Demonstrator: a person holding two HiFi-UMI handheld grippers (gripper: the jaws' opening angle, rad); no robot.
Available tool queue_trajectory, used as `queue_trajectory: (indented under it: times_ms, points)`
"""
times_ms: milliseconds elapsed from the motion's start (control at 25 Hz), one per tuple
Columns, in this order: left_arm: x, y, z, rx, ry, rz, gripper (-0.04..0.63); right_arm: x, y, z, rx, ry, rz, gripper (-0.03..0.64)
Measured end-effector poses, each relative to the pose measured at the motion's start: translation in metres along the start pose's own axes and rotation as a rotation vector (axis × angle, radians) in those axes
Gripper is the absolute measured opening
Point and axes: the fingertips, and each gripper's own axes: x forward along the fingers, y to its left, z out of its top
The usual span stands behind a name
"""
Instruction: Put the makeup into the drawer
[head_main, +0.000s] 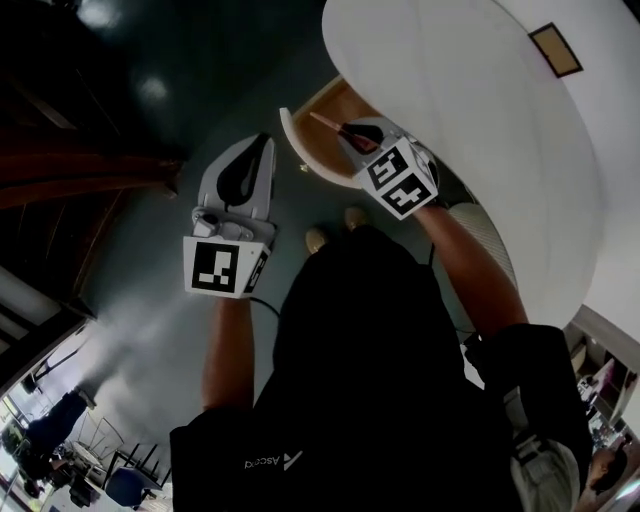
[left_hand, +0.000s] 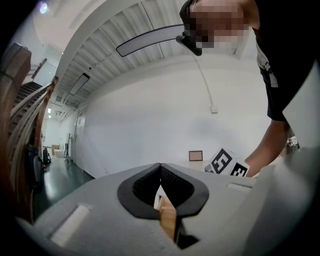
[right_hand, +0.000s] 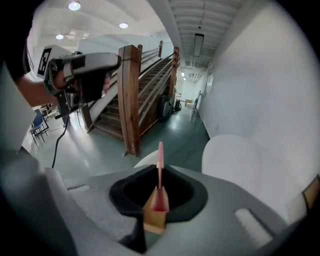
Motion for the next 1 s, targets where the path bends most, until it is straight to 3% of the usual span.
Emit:
queue_trajectory:
  times_ms: [680,1000]
  points:
    - [0.002,0.037,-0.052,-0.063,0.083,0.155,0.009,0.137,-0.009,-0.097,-0.120,0.317,0.137,0.051]
    - [-0.007,0.060,-0.072,-0.087,0.120,0.214,0.009,0.185,-0.006,-0.126,-0.206,0.415,0.190,0.051]
